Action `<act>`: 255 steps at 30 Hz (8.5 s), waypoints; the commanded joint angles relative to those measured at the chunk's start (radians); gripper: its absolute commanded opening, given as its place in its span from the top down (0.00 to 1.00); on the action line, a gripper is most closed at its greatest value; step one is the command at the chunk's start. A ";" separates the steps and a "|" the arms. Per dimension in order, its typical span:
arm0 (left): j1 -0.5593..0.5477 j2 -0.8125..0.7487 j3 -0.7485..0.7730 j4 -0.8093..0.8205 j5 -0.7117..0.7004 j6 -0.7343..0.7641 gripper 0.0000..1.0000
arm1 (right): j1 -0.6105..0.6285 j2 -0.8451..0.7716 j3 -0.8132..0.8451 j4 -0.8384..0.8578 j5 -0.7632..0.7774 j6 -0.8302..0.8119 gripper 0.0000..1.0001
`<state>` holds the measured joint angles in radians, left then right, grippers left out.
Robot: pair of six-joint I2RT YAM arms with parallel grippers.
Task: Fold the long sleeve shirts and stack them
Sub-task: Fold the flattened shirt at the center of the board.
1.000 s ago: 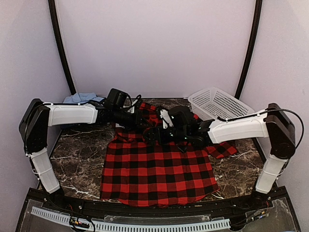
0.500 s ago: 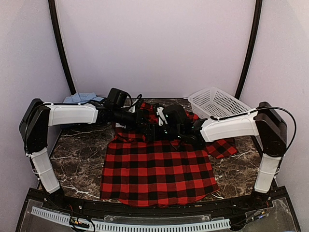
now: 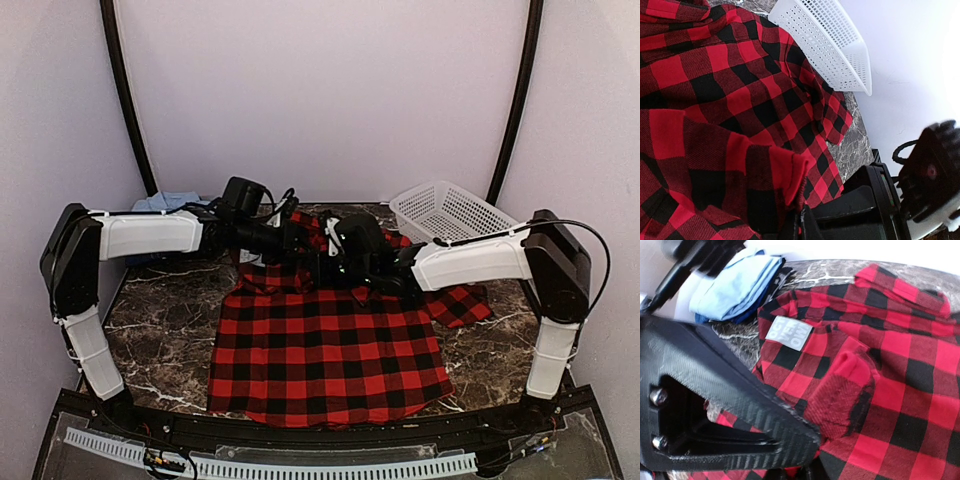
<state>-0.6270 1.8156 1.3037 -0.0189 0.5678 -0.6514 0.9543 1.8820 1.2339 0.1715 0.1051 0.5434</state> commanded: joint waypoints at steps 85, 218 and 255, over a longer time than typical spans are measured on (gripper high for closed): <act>-0.413 -0.656 -0.411 -0.708 -0.430 -0.232 1.00 | -0.238 -0.034 0.641 -0.297 0.071 -0.398 1.00; 0.219 0.617 0.792 -0.405 -0.277 0.149 0.72 | -0.017 -0.138 0.006 -0.259 -0.389 -0.292 1.00; 0.219 0.165 0.256 -0.404 -0.282 0.142 0.69 | 0.155 0.116 0.117 -0.286 -0.459 -0.258 0.95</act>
<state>-0.4141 2.0769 1.6165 -0.4191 0.2733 -0.5045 1.1015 1.9968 1.3289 -0.1265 -0.3183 0.2893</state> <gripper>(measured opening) 0.307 0.027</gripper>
